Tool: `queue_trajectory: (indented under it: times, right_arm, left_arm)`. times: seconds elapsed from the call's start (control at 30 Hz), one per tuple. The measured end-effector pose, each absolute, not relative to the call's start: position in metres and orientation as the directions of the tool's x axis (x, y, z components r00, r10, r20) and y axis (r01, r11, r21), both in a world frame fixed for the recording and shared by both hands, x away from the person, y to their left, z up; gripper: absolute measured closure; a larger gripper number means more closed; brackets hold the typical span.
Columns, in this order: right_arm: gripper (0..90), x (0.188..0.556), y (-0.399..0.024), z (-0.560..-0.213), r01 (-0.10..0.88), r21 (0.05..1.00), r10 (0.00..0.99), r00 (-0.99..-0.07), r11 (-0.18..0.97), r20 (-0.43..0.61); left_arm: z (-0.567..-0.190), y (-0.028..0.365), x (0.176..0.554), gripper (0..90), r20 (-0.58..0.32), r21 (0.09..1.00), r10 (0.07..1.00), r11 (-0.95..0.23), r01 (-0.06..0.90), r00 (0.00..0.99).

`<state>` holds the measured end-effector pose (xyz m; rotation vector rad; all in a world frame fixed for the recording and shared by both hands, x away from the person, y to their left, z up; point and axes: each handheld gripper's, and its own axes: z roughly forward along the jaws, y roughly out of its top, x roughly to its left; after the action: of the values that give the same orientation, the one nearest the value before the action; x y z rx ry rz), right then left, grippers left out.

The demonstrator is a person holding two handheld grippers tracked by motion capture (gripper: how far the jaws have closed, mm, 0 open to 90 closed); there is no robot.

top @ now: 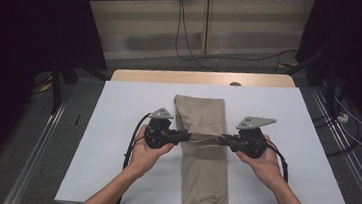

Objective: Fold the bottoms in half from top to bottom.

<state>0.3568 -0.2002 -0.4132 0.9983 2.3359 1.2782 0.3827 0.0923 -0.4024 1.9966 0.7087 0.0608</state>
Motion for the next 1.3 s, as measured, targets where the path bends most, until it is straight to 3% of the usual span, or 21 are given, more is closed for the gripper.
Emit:
queue_trajectory:
  times: [0.37,0.63,0.8,0.9,1.07,1.13,1.3]
  right_arm:
    - [83.3,0.285,-0.196,-0.423,0.432,0.803,0.650,-0.756,0.410,0.074]
    - [82.2,0.246,-0.193,-0.427,0.422,0.797,0.619,-0.782,0.431,0.080]
    - [72.9,0.239,-0.186,-0.444,0.444,0.744,0.631,-0.775,0.499,0.039]
    - [52.4,0.240,-0.189,-0.446,0.474,0.746,0.614,-0.782,0.468,0.111]
    - [33.7,0.242,-0.190,-0.430,0.448,0.805,0.614,-0.778,0.389,0.136]
    - [31.2,0.249,-0.192,-0.426,0.451,0.816,0.628,-0.765,0.362,0.144]
    - [30.3,0.285,-0.203,-0.424,0.478,0.810,0.698,-0.706,0.339,0.124]
  left_arm:
    - [-0.417,0.102,0.321,81.0,-0.272,0.781,0.443,-0.418,0.465,0.855]
    - [-0.422,0.106,0.283,80.7,-0.233,0.758,0.413,-0.490,0.431,0.880]
    - [-0.441,0.102,0.275,75.9,-0.219,0.710,0.425,-0.549,0.442,0.879]
    - [-0.436,0.101,0.275,56.4,-0.170,0.722,0.442,-0.552,0.417,0.881]
    - [-0.424,0.108,0.282,36.5,-0.107,0.779,0.471,-0.508,0.368,0.876]
    - [-0.424,0.110,0.291,28.1,-0.090,0.799,0.500,-0.480,0.363,0.861]
    - [-0.428,0.117,0.334,18.6,-0.073,0.818,0.574,-0.433,0.378,0.816]
